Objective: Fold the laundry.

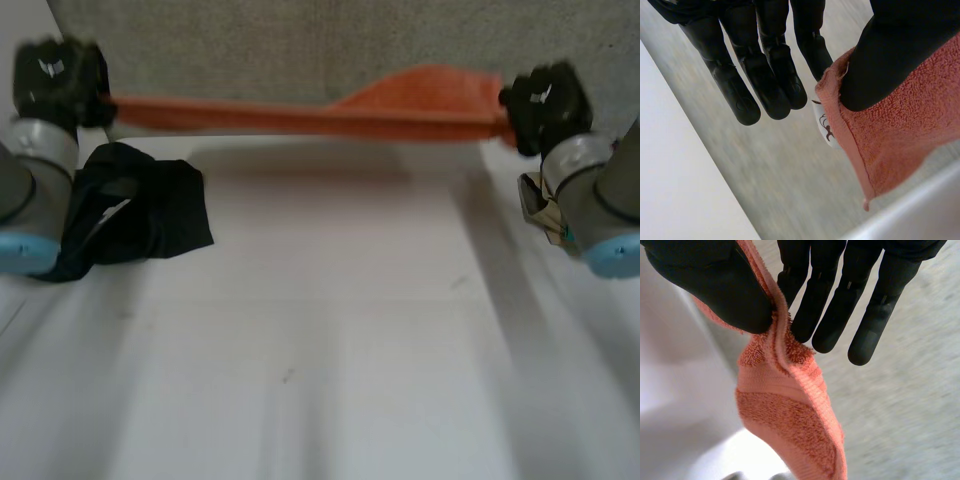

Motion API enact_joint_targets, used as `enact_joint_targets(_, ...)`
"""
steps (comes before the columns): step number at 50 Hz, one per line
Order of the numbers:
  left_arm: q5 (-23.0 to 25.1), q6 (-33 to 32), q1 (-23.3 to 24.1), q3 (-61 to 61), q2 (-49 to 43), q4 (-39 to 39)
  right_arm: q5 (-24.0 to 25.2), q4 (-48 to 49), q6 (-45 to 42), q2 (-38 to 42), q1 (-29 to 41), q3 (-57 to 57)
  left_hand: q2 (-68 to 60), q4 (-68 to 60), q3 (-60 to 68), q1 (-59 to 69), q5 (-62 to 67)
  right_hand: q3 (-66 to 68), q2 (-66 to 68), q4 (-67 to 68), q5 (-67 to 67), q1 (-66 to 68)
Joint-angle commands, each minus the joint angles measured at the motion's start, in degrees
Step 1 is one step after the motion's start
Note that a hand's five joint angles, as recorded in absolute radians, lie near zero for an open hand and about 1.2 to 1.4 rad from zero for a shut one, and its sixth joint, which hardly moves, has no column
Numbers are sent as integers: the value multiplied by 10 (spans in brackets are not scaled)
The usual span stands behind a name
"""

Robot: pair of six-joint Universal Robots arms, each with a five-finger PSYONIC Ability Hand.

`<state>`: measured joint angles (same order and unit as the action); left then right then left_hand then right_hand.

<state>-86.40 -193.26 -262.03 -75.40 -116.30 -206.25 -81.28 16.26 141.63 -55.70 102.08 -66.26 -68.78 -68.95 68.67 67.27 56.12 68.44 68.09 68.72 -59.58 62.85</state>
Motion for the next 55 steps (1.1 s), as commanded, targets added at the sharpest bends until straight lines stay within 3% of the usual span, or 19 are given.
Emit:
enact_joint_targets(1, 3, -15, -12, -119, -5, -29, 22, -16, 32, 74, -7, -48, -112, -111, 113, 127, 139, 116, 119, 113, -104, 172)
enact_joint_targets(3, 14, -18, -16, -148, -6, -47, 22, -37, 40, 91, -14, -47, -112, -111, 113, 127, 139, 116, 119, 113, -104, 172)
enact_joint_targets(5, 25, -18, -18, -164, -6, -56, 22, -68, 54, 103, -23, -40, -112, -111, 113, 127, 139, -30, -27, -33, 42, 26)
enact_joint_targets(9, 34, -19, -20, -180, -2, -61, 20, -95, 83, 113, -36, -28, -112, -111, 113, 127, 139, -175, -172, -178, 187, -119)
enact_joint_targets(16, 38, -19, -32, -189, 8, -57, 4, -113, 85, 138, -49, -4, -112, -111, 113, 127, 139, -273, -270, -276, 285, -217)
enact_joint_targets(18, 38, -19, -34, -191, 10, -53, 2, -119, 82, 140, -51, -2, -112, -111, 113, 127, 139, -245, -241, -248, 256, -189)
enact_joint_targets(21, 36, -16, -37, -194, 17, -45, 3, -122, 82, 137, -54, 1, -112, -111, 113, 127, 139, 99, 103, 96, -88, 155)
enact_joint_targets(29, 41, -19, -37, -233, 70, 33, 14, -130, 74, 59, -62, -61, -112, -111, 113, 127, 139, 116, 119, 113, -104, 172)
enact_joint_targets(33, 62, -48, -42, -268, 128, 141, 31, -159, 3, -3, -72, -125, -112, -111, 113, 127, 139, 116, 119, 113, -104, 172)
enact_joint_targets(37, 91, -133, -57, -307, 192, 296, 27, -257, -139, -70, -101, -201, -112, -111, 113, 127, 139, 116, 119, 113, -104, 172)
enact_joint_targets(38, 98, -178, -69, -322, 216, 364, 19, -317, -206, -96, -115, -234, -112, -111, 113, 127, 139, 116, 119, 113, -104, 172)
enact_joint_targets(42, 109, -295, -105, -348, 259, 513, -3, -457, -358, -152, -158, -300, -112, -111, 113, 127, 139, 116, 119, 113, -104, 172)
enact_joint_targets(44, 114, -335, -121, -353, 267, 550, 2, -462, -376, -164, -167, -307, -112, -111, 113, 127, 139, 116, 119, 113, -104, 172)
enact_joint_targets(46, 129, -377, -140, -347, 266, 555, 20, -434, -352, -166, -158, -301, -112, -111, 113, 127, 139, 116, 119, 113, -104, 172)
enact_joint_targets(49, 138, -384, -141, -332, 254, 533, 33, -392, -322, -156, -149, -288, -112, -111, 113, 127, 139, 116, 119, 113, -104, 172)
enact_joint_targets(55, 113, -275, -87, -232, 159, 414, 30, -296, -255, -87, -118, -219, -112, -111, 113, 127, 139, 116, 119, 113, -104, 172)
